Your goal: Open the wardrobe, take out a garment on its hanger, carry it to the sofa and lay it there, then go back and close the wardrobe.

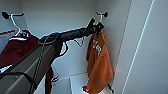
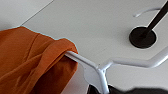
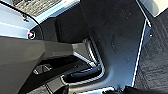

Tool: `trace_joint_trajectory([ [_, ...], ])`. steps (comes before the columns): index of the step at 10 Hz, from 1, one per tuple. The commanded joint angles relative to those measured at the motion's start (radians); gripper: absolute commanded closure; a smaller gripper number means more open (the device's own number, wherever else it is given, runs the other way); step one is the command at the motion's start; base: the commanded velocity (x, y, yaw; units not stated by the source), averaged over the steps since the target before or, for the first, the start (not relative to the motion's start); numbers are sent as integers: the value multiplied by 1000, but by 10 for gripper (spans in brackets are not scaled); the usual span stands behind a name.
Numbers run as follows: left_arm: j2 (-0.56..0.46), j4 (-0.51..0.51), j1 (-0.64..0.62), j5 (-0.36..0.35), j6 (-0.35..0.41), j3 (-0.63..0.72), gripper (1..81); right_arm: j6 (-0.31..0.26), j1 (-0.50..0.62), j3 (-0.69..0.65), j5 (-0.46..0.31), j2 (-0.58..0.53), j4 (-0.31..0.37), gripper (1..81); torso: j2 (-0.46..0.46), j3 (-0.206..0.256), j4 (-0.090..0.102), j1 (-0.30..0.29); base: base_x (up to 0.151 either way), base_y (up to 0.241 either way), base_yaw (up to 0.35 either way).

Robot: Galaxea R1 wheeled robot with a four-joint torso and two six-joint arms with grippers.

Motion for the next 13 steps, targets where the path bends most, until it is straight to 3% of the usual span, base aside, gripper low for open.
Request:
trace_joint_trajectory([
  [1, -28, 25, -212, -38, 23, 63, 811, -1, 33, 6, -58, 11, 5, 10, 0, 0, 0, 0, 0, 0, 0],
  [4, -61, 23, -229, -40, 17, 132, 811, -1, 35, 9, -58, 13, 5, 10, 0, 0, 0, 0, 0, 0, 0],
  [8, -189, 22, -320, -24, 12, 268, 811, -1, 41, 9, -56, 10, -2, 10, 0, 0, 0, 0, 0, 0, 0],
  [10, -221, 23, -344, -3, 12, 290, 811, -7, 44, 11, -56, 11, -4, 10, 0, 0, 101, 0, 0, 0, 0],
  [11, -227, 25, -349, -3, 12, 302, 811, -7, 44, 11, -56, 11, -2, 10, 0, -1, 117, 1, 0, 0, 0],
  [12, -229, 26, -350, 5, 12, 305, 811, -7, 41, 11, -54, 11, -2, 10, 1, -1, 146, 1, 0, 0, 0],
  [13, -229, 26, -350, 21, 14, 306, 811, -6, 41, 11, -45, 10, -1, 10, 1, -1, 82, 1, 0, 0, 0],
])
